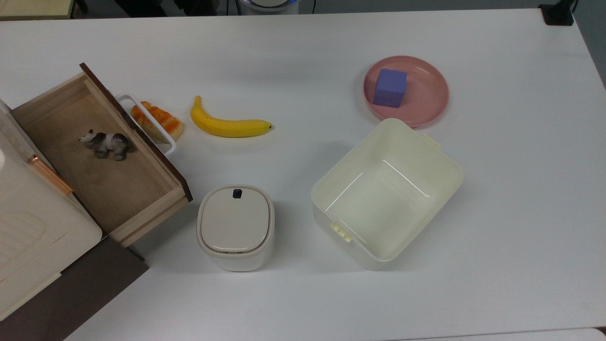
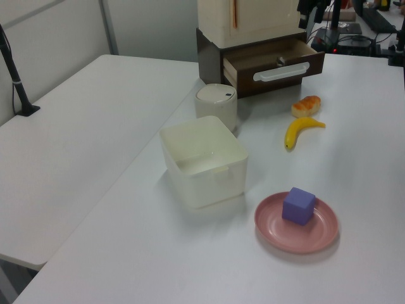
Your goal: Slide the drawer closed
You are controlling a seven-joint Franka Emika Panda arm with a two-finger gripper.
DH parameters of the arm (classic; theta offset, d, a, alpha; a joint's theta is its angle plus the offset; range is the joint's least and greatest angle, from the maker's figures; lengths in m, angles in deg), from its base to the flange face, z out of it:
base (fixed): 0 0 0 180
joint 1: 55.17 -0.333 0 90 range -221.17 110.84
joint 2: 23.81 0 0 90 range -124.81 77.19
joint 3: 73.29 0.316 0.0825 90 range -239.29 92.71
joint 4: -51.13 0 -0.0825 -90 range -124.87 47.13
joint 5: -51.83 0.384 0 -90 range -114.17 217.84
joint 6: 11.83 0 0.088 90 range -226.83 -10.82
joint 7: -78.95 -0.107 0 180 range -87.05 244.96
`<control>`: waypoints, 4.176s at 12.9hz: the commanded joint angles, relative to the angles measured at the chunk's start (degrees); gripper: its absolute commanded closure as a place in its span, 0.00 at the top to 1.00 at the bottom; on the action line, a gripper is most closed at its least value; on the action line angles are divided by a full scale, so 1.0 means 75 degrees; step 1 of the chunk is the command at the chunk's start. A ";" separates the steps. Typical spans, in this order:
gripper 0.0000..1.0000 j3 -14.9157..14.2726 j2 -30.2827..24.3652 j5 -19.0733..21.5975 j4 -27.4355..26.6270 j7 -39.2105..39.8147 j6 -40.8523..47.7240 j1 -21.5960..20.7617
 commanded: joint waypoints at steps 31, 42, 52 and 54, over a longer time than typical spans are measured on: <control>0.00 0.0116 0.0932 -0.0335 -0.0407 -0.1523 0.0812 -0.0224; 0.00 0.0058 0.2422 -0.1485 -0.1463 -0.3576 -0.3606 0.0079; 0.00 -0.0024 0.3301 -0.1719 -0.0467 -0.4056 -0.5000 0.0865; 0.00 -0.0047 0.3301 -0.1755 -0.0455 -0.4068 -0.5411 0.0982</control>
